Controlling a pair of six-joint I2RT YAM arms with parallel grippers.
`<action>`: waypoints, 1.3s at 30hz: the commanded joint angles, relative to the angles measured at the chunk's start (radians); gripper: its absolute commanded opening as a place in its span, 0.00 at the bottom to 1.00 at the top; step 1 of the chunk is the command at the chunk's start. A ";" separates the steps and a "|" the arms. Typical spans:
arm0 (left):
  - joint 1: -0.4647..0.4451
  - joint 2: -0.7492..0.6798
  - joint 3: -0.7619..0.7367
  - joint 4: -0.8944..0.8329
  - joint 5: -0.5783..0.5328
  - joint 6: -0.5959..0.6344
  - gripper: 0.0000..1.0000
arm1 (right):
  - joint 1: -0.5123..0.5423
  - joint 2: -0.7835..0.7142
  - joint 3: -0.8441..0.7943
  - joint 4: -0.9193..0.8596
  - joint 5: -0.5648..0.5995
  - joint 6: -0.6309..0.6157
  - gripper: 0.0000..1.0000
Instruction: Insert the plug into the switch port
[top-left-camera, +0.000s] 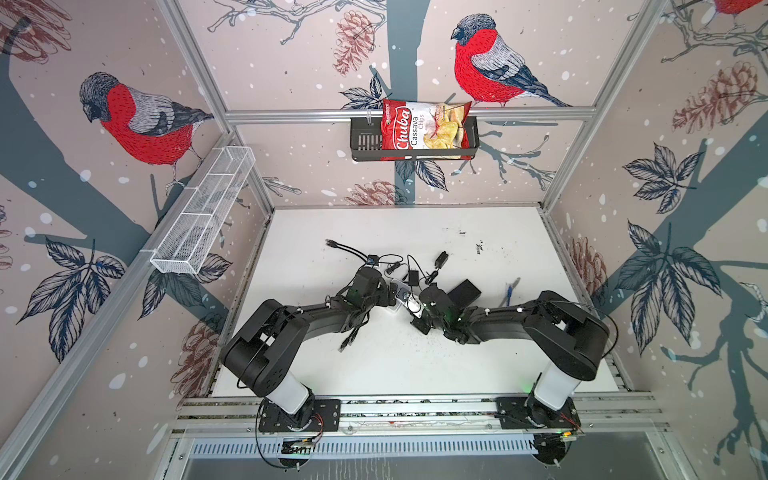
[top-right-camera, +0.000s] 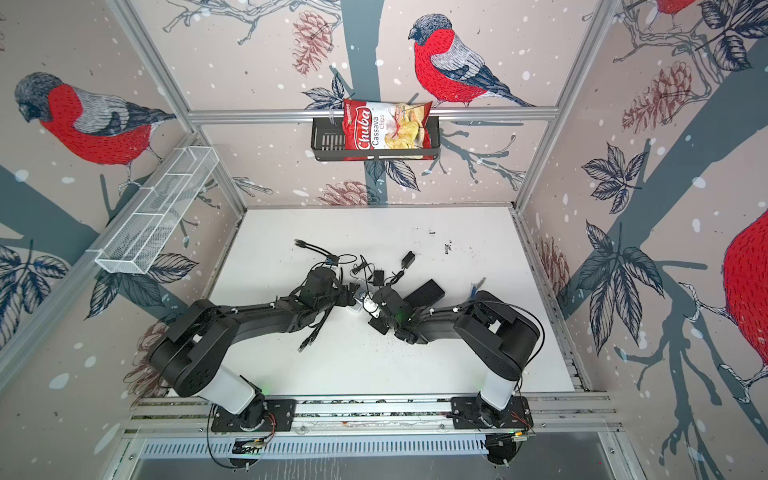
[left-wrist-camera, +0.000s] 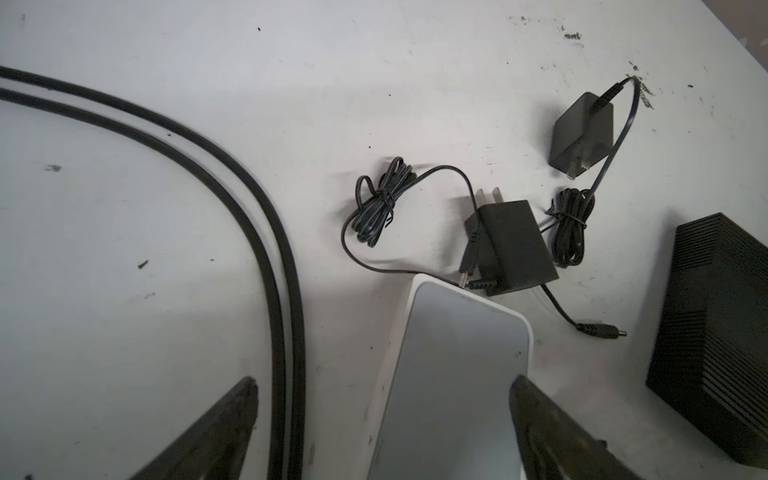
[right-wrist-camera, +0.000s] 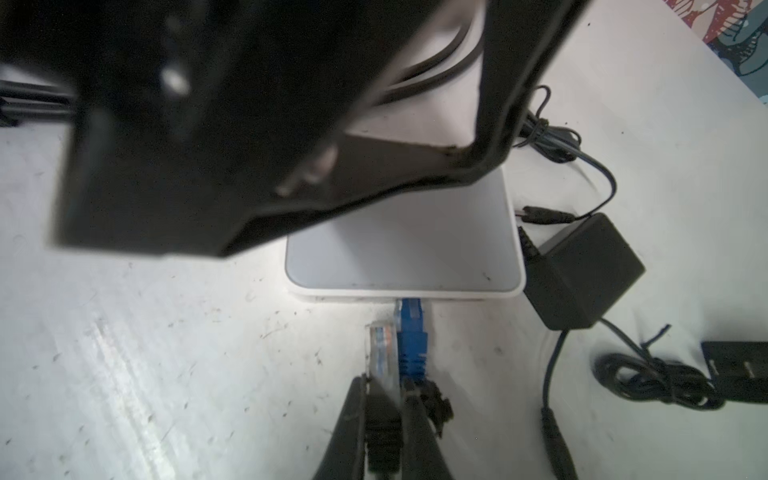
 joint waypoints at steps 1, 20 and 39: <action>0.000 0.019 0.009 0.012 0.053 -0.011 0.93 | 0.006 0.006 0.004 0.036 -0.025 0.033 0.02; 0.000 0.070 -0.014 0.083 0.168 -0.058 0.91 | 0.014 0.029 -0.009 0.085 -0.060 0.113 0.02; -0.001 0.074 -0.023 0.089 0.194 -0.070 0.89 | -0.008 0.054 -0.011 0.155 -0.093 0.168 0.01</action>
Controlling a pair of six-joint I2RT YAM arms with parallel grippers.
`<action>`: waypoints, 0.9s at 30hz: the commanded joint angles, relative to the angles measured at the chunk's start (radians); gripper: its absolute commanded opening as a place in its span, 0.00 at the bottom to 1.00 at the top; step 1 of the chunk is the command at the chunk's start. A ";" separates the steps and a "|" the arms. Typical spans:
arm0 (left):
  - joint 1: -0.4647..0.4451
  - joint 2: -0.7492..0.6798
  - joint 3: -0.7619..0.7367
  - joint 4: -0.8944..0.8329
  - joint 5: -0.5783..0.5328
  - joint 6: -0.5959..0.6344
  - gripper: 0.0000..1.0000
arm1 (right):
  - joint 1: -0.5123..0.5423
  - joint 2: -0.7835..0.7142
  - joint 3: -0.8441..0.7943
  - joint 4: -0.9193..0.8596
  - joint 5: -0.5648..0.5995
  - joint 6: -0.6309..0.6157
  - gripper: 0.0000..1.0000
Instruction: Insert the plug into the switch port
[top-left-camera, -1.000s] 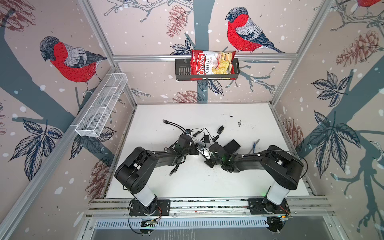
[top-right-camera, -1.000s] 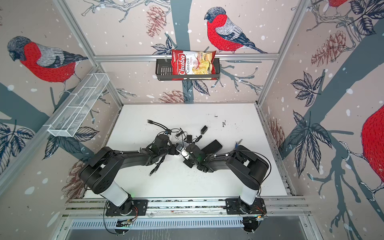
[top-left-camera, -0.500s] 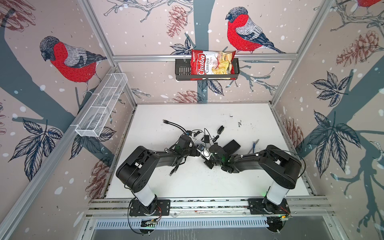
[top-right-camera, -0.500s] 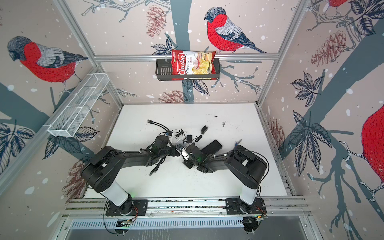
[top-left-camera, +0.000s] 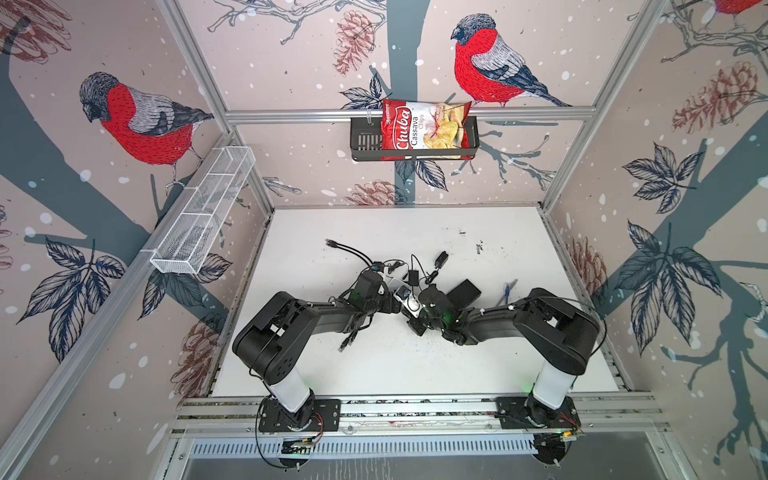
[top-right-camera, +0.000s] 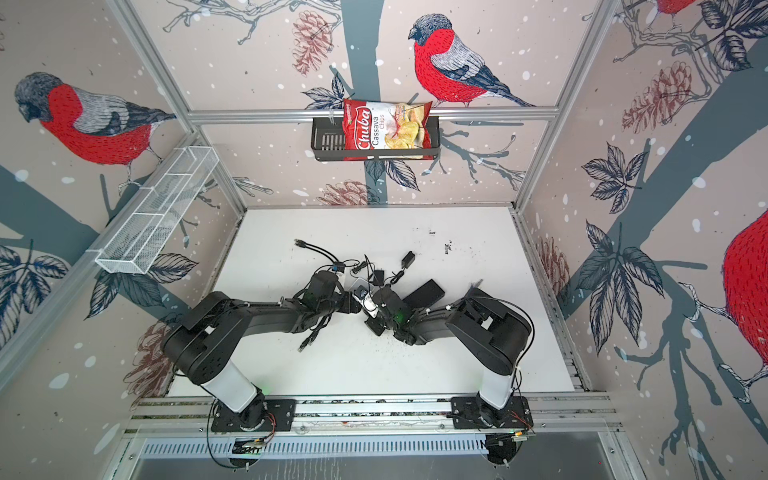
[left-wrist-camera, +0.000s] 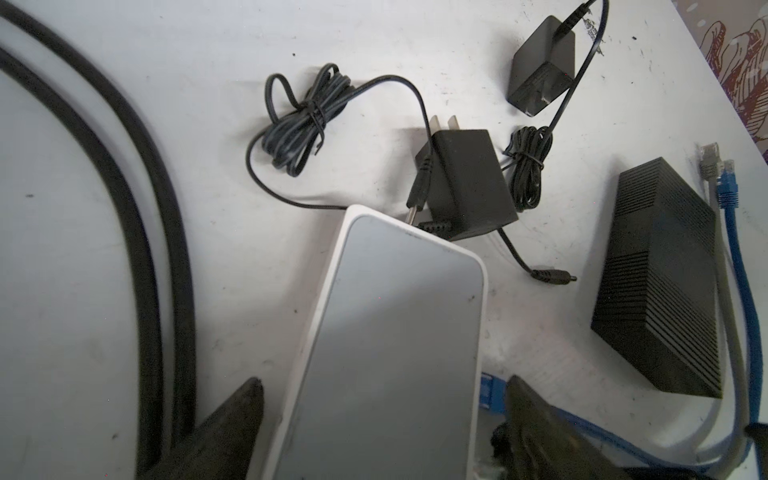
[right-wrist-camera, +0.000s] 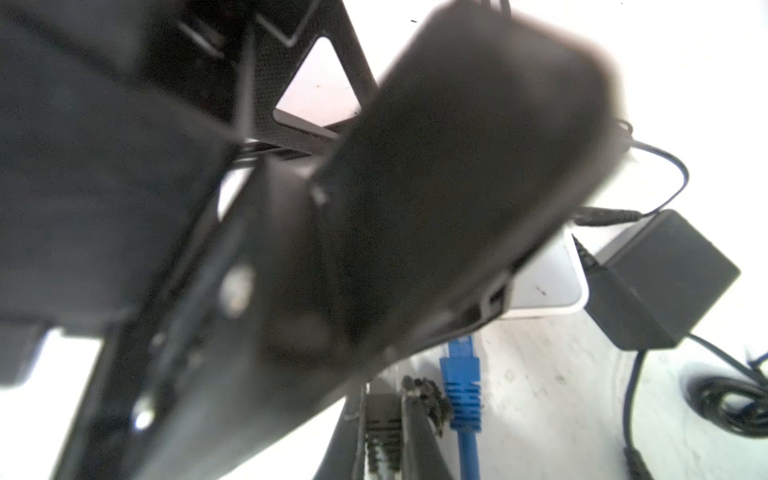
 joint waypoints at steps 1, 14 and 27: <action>-0.001 0.003 -0.002 0.028 0.013 -0.006 0.89 | -0.001 0.001 -0.002 0.054 -0.005 0.024 0.01; -0.011 0.004 -0.005 0.036 0.026 -0.015 0.88 | -0.001 0.013 -0.035 0.148 0.043 0.038 0.01; 0.001 -0.020 0.049 -0.039 -0.040 0.030 0.89 | -0.002 0.027 -0.055 0.172 0.060 0.032 0.01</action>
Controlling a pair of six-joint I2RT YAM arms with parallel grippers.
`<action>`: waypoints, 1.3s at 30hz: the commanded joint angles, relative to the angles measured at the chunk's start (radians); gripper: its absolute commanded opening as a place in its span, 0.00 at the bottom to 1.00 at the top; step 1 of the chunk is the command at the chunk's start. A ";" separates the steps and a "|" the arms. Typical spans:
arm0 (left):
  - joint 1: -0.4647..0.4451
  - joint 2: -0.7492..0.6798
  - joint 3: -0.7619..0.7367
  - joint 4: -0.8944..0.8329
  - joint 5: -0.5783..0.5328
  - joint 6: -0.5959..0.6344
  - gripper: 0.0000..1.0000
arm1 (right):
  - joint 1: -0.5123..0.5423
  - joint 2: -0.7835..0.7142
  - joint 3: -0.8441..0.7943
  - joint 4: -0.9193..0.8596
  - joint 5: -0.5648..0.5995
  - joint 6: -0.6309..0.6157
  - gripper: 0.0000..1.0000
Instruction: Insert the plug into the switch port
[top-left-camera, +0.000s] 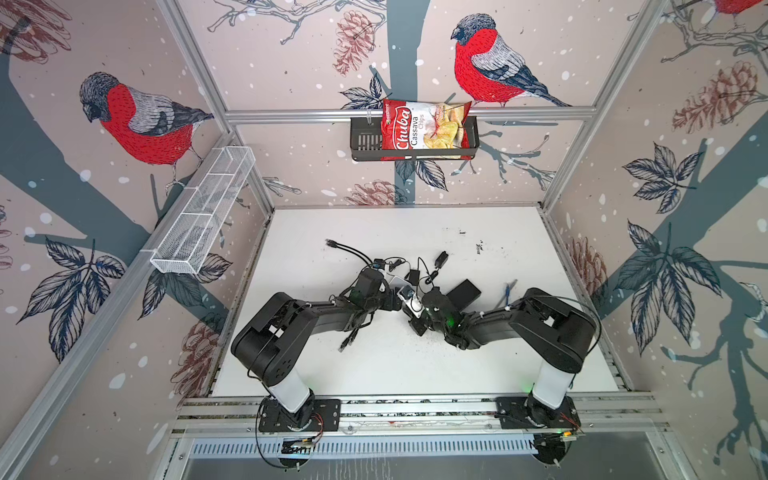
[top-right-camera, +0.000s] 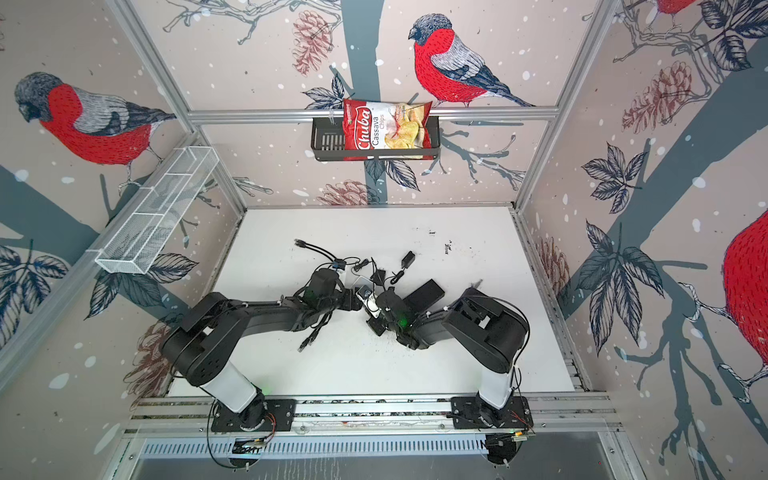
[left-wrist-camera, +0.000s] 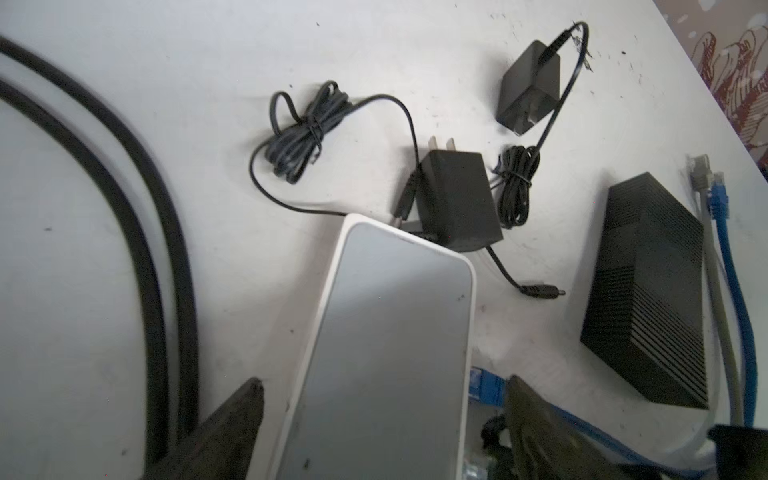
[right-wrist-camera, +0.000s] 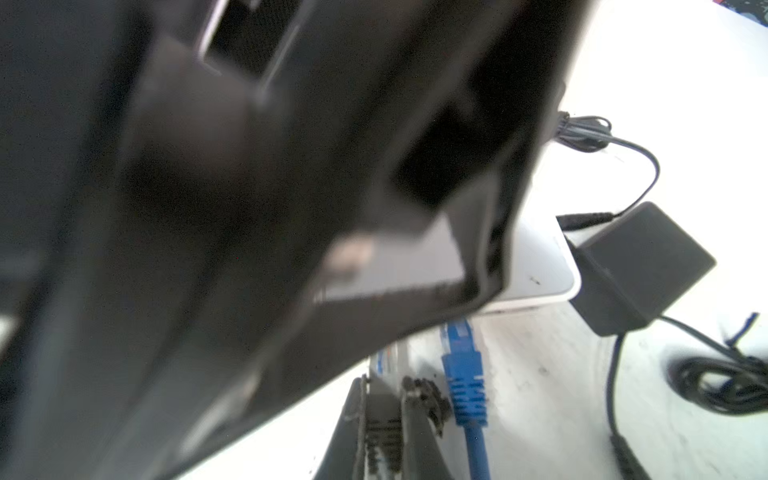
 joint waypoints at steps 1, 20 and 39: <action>0.002 -0.007 0.022 -0.016 -0.016 0.021 0.89 | -0.002 0.006 0.003 0.030 0.014 0.005 0.01; -0.021 0.035 -0.008 0.064 0.070 -0.049 0.87 | -0.002 0.008 -0.003 0.100 0.026 0.014 0.01; -0.062 0.042 -0.033 0.105 0.093 -0.042 0.87 | -0.008 0.062 0.007 0.218 -0.012 -0.059 0.01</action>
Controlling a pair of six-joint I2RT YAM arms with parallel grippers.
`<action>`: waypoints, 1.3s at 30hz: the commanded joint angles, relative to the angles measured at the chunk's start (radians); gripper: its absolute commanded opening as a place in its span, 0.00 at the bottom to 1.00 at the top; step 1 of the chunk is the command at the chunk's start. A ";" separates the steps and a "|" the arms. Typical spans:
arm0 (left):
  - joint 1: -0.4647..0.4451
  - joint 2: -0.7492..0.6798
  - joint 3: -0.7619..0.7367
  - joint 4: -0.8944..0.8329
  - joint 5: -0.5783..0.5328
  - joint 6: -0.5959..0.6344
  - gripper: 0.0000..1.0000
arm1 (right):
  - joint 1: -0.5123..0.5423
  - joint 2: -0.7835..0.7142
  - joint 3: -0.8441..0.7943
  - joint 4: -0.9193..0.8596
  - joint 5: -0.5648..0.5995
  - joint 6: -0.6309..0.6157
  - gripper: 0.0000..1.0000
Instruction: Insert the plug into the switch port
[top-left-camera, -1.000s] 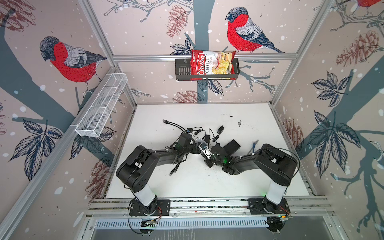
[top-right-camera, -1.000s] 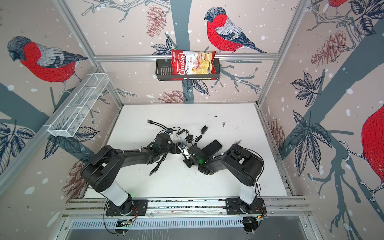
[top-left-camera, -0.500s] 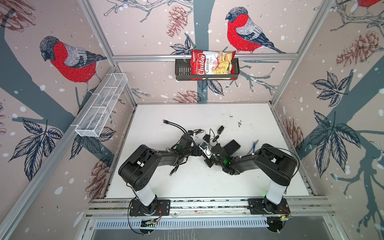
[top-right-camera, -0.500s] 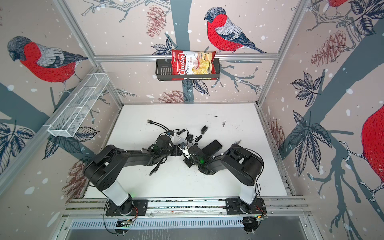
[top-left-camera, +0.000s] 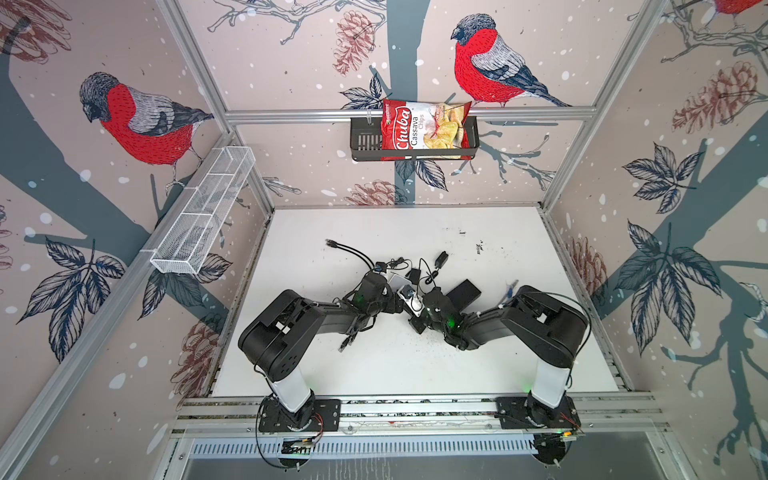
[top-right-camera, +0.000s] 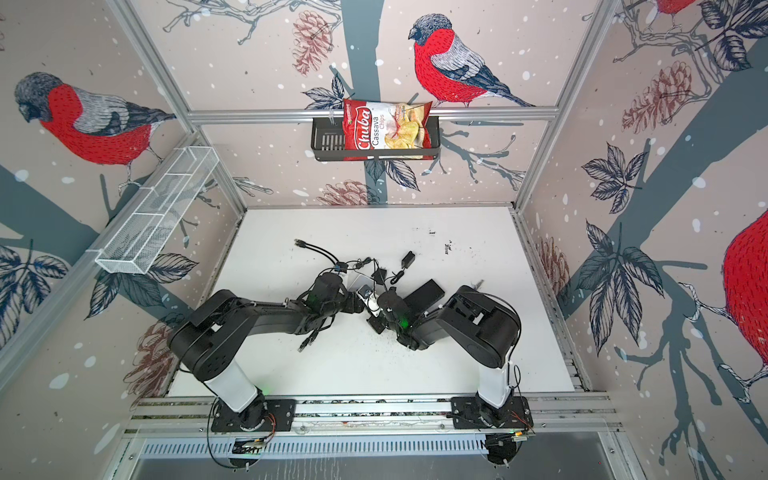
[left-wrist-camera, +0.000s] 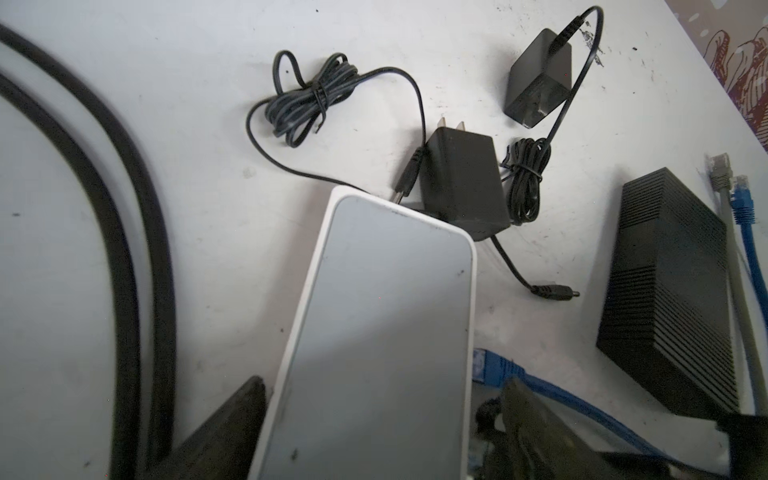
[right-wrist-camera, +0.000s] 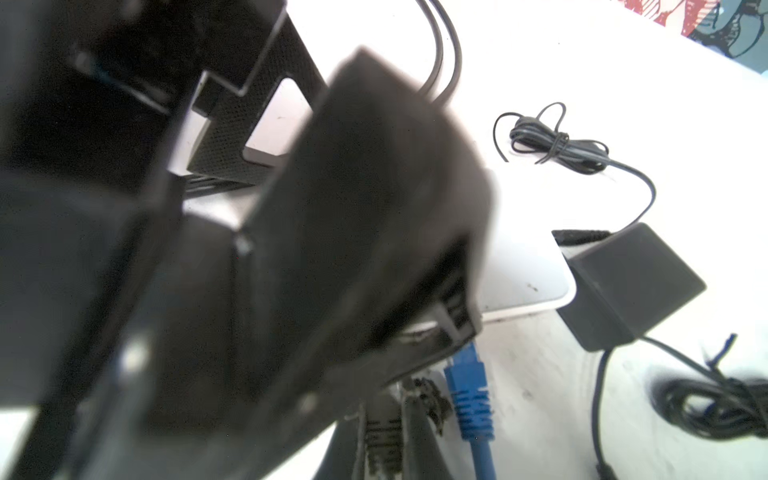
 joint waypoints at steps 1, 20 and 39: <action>-0.018 -0.002 -0.004 0.026 0.125 -0.012 0.87 | -0.001 0.009 0.012 0.099 -0.017 -0.022 0.01; -0.054 -0.022 -0.029 0.076 0.208 0.040 0.87 | -0.001 0.009 0.001 0.155 -0.106 -0.121 0.01; -0.015 -0.123 -0.064 0.034 0.173 0.045 0.90 | 0.031 -0.020 -0.081 0.111 -0.063 -0.078 0.01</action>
